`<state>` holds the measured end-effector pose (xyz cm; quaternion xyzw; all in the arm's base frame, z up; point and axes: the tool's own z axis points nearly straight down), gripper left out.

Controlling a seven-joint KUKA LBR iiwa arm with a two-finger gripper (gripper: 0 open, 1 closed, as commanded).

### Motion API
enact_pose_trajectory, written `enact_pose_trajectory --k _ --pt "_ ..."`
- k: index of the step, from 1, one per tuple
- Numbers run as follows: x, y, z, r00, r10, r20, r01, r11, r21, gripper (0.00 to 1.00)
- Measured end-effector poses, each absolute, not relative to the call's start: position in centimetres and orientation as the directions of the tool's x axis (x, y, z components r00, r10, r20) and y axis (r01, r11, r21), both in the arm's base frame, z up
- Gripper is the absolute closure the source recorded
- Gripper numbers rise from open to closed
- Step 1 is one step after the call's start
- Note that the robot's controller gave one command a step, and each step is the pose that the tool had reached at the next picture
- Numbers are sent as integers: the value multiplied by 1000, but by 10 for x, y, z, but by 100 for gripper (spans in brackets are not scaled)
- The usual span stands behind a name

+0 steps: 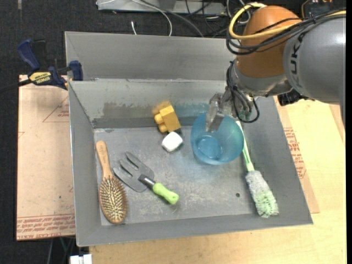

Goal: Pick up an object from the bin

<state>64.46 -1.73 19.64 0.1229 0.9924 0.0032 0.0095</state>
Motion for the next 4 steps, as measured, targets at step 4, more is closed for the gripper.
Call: enact_pose_trajectory --k 4 --pt "656 14 144 -961 -274 -25 -274 962 -2 100"
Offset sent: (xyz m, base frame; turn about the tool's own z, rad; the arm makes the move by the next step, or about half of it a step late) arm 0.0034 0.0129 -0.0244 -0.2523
